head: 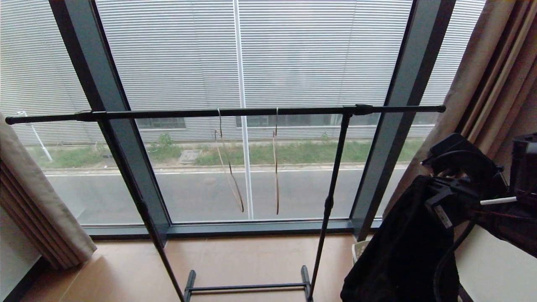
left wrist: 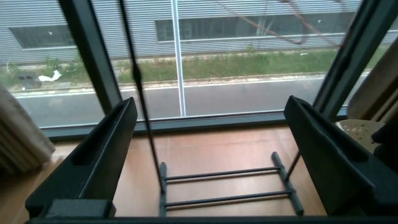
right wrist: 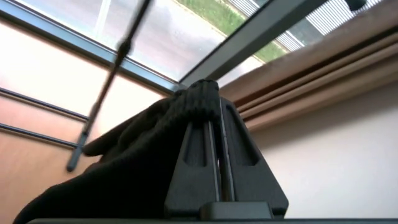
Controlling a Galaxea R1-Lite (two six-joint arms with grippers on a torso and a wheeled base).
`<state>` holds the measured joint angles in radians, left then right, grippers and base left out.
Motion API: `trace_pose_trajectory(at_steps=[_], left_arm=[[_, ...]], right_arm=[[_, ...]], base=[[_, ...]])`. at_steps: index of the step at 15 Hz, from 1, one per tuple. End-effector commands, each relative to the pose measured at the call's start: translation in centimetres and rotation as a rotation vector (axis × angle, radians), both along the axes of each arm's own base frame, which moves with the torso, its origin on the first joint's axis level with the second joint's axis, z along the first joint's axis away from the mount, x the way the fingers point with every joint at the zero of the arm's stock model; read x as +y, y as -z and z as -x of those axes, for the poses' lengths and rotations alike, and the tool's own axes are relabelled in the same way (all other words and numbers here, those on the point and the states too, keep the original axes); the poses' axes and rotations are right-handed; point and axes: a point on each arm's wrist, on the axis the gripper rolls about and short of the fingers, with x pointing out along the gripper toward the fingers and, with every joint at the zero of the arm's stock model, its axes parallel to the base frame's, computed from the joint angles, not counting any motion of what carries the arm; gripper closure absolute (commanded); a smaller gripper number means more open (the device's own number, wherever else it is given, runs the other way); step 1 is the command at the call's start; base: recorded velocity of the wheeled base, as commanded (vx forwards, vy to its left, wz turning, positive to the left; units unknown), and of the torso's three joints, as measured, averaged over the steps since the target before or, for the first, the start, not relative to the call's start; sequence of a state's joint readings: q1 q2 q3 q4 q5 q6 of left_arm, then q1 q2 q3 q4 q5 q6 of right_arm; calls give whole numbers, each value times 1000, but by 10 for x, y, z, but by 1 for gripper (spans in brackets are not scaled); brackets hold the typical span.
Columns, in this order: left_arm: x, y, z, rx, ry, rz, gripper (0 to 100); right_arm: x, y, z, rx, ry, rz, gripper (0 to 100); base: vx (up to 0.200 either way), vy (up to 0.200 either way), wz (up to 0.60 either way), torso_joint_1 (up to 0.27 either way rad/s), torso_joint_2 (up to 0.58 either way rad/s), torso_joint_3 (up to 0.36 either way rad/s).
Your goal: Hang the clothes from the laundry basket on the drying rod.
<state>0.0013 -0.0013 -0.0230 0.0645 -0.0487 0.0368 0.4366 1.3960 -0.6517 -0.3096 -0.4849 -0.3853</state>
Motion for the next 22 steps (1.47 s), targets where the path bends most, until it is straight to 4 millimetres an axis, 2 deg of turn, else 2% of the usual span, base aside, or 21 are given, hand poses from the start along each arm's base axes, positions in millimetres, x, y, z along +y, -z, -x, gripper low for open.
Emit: trace_pose_trajectory(at_steps=[1, 6, 13, 15, 16, 17, 18, 19, 20, 21, 22], left_arm=[[0, 0, 0, 3, 0, 0, 0], [0, 0, 0, 1, -1, 0, 0], [0, 0, 0, 6, 5, 0, 0], [0, -6, -11, 169, -20, -25, 0], [0, -15, -18, 233, -8, -41, 0], [-1, -45, -43, 320, 54, 0, 0], [-1, -55, -57, 365, 63, 33, 0], [-2, -69, -81, 443, 77, 68, 0], [-7, -75, -109, 540, 122, 77, 0], [-12, -77, -125, 588, 140, 88, 0], [-26, -78, -146, 643, 188, 107, 0]], right_arm=[[0, 0, 0, 1, -1, 0, 100], [0, 1, -1, 2, -1, 2, 100], [1, 4, -1, 15, -3, 5, 100], [3, 3, -5, 14, -7, 3, 100], [5, 2, -7, 11, -11, -1, 100], [10, 3, -10, 15, -5, -33, 100], [11, 2, -11, 17, -1, -53, 100], [17, 1, -13, 15, -1, -88, 100], [21, -1, -17, 11, 4, -125, 100], [26, 1, -22, 25, 10, -142, 100], [36, -2, -31, 28, 23, -200, 100]], base=[[-200, 200, 0, 7, -2, 2], [-200, 0, 0, 3, 0, 2], [0, 0, 0, 0, 0, 0], [0, 0, 0, 0, 0, 0], [0, 0, 0, 0, 0, 0], [0, 0, 0, 0, 0, 0], [0, 0, 0, 0, 0, 0], [0, 0, 0, 0, 0, 0], [0, 0, 0, 0, 0, 0], [0, 0, 0, 0, 0, 0], [0, 0, 0, 0, 0, 0]])
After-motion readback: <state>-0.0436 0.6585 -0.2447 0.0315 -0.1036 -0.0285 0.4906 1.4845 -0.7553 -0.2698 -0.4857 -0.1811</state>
